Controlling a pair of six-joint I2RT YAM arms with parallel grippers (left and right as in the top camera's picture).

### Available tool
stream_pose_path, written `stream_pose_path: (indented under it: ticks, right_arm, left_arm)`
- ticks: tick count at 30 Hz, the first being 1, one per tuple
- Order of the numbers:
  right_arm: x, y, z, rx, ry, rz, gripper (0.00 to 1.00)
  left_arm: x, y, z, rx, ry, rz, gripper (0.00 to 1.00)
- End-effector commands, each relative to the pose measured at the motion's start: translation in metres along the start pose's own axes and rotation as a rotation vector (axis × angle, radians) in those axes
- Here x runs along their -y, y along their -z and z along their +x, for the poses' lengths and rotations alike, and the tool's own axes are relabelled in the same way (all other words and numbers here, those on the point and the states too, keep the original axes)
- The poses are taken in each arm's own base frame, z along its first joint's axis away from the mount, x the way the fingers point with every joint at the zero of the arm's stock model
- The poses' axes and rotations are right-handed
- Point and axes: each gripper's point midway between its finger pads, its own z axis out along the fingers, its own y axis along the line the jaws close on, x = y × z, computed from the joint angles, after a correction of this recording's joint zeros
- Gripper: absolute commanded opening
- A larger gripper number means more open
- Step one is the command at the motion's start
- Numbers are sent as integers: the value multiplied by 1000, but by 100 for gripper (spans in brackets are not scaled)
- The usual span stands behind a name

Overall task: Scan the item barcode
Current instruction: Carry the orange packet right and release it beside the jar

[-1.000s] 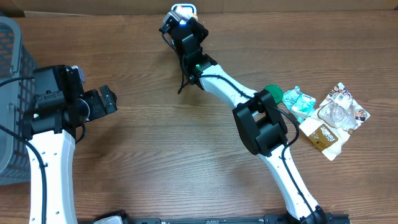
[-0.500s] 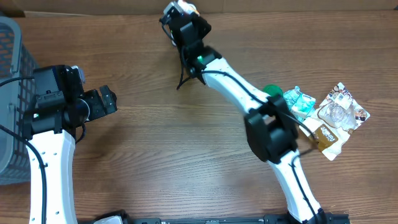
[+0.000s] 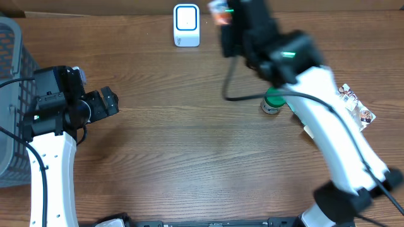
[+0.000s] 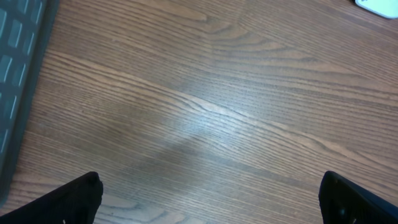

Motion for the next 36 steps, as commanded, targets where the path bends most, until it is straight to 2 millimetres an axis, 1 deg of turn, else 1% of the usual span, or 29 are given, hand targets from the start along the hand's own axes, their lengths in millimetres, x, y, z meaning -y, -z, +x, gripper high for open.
stream_pose_path:
  ticks: [1,3,4,7,9,11,16,18,20,22,24,26,28,30,34,35,36]
  right_arm:
    - [49,31,13,-63,-303,29,4]
    - [88,36,35,-149,-401,123,4]
    - [102,37,45,-187,-436,157,4]
    - [142,25,75,-307,-530,225,4]
    - [162,16,93,-359,-575,264,4]
    - [181,2,115,-415,-617,310,4]
    - [204,-41,162,-484,-672,345,4]
    - [208,-59,179,-493,-679,350,4]
    - [207,-75,193,-495,-679,340,4]
    - [198,-90,206,-507,-655,280,4]
    - [189,-100,216,-523,-633,218,4]
    - [188,-101,221,-535,-635,213,4]
    - [186,-101,220,-537,-614,194,10]
    - [181,-101,217,-538,-587,151,21]
    - [174,-98,204,-526,-532,86,30]
    - [174,-95,198,-519,-530,84,33]
    - [174,-90,191,-508,-529,83,34]
  left_arm:
    - [1,10,-9,39,4,-1,100]
    - [1,10,-9,39,4,-1,100]
    - [1,10,-9,39,4,-1,100]
    - [1,10,-9,39,4,-1,100]
    - [1,10,-9,39,4,-1,100]
    - [1,10,-9,39,4,-1,99]
    - [1,10,-9,39,4,-1,99]
    - [1,10,-9,39,4,-1,100]
    - [1,10,-9,39,4,-1,100]
    - [1,10,-9,39,4,-1,100]
    - [1,10,-9,39,4,-1,99]
    - [1,10,-9,39,4,-1,100]
    - [1,10,-9,39,4,-1,100]
    - [1,10,-9,39,4,-1,99]
    - [1,10,-9,39,4,-1,100]
    - [1,10,-9,39,4,-1,100]
    - [1,10,-9,39,4,-1,100]
